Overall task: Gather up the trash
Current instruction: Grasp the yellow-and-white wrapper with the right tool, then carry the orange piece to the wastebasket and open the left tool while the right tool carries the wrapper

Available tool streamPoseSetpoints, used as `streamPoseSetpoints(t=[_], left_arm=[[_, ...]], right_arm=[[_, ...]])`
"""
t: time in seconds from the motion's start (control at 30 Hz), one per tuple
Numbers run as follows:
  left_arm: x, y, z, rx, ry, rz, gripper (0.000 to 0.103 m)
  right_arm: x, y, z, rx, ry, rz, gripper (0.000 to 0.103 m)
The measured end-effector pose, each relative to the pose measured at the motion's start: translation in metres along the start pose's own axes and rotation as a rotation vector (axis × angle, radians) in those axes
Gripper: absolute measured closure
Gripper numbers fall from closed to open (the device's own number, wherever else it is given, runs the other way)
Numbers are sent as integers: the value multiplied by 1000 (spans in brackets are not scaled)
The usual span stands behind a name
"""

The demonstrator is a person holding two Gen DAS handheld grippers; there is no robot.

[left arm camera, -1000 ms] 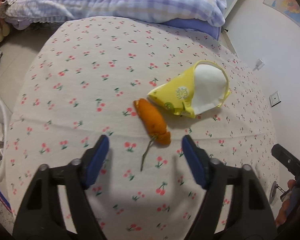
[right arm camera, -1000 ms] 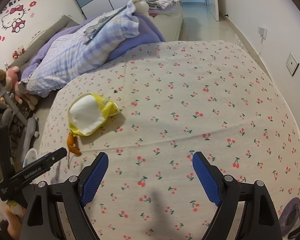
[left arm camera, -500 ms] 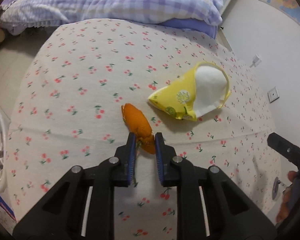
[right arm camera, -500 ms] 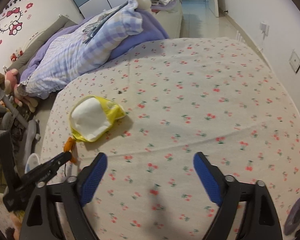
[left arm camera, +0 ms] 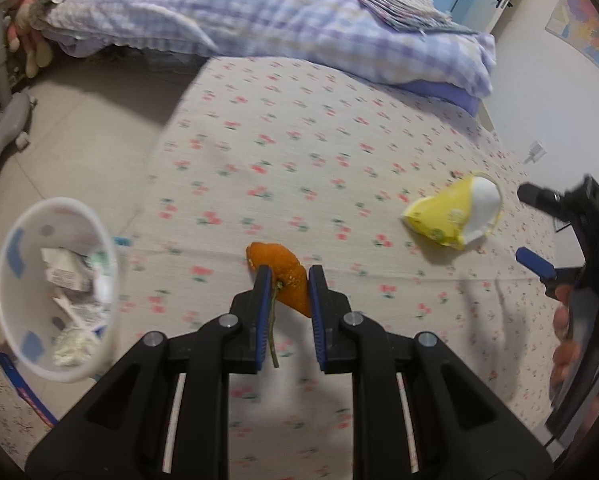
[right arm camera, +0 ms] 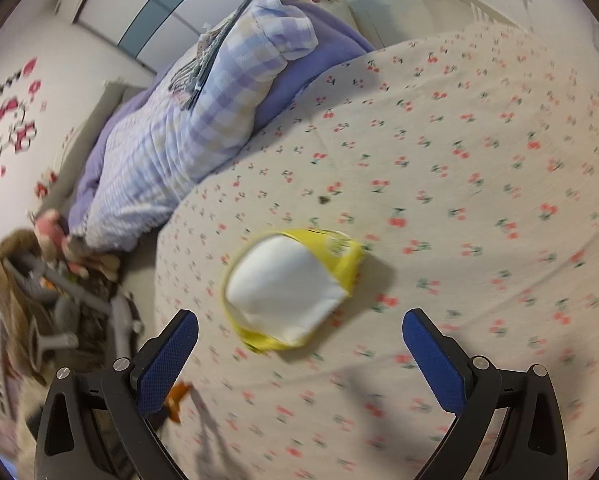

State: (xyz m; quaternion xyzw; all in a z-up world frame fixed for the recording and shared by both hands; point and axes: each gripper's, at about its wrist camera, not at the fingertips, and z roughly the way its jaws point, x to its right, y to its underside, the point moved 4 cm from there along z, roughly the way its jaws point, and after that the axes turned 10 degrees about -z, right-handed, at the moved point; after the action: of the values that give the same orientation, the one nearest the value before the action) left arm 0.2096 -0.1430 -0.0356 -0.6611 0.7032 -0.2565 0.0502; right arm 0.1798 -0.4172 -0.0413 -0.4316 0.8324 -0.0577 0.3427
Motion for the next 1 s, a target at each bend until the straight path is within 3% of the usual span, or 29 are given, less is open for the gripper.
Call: streamPoseSetpoints(t=[0.13, 0.2, 0.37, 0.53, 0.57, 0.6, 0.63, 0.67, 0.7, 1.0], left_arm=[[-21, -5, -10, 20, -12, -15, 83], [-31, -7, -14, 22, -16, -20, 100], [-50, -8, -20, 23, -28, -34, 100], [-63, -6, -15, -14, -7, -32, 100], [-67, -6, -15, -8, -13, -45, 97], [-68, -6, -14, -15, -14, -49, 82], [-68, -5, -13, -27, -6, -53, 70], [-69, -5, -11, -32, 7, -64, 45], [-69, -5, -12, -21, 14, -70, 35], [-49, -1, 16, -78, -17, 3, 35]], right_arm=[[-14, -4, 19, 10, -4, 37, 0], [-21, -4, 28, 10, 23, 29, 0], [-20, -5, 47, 3, 97, 31, 0], [-6, -1, 58, -18, 110, 83, 1], [-4, 0, 59, -20, 107, 93, 2], [-2, 1, 59, -20, 95, 101, 17], [-1, 2, 60, -31, 79, 104, 18], [-1, 3, 59, -43, 76, 99, 19], [-2, 4, 58, -49, 75, 87, 19], [-23, 17, 22, -74, 111, -110, 19]])
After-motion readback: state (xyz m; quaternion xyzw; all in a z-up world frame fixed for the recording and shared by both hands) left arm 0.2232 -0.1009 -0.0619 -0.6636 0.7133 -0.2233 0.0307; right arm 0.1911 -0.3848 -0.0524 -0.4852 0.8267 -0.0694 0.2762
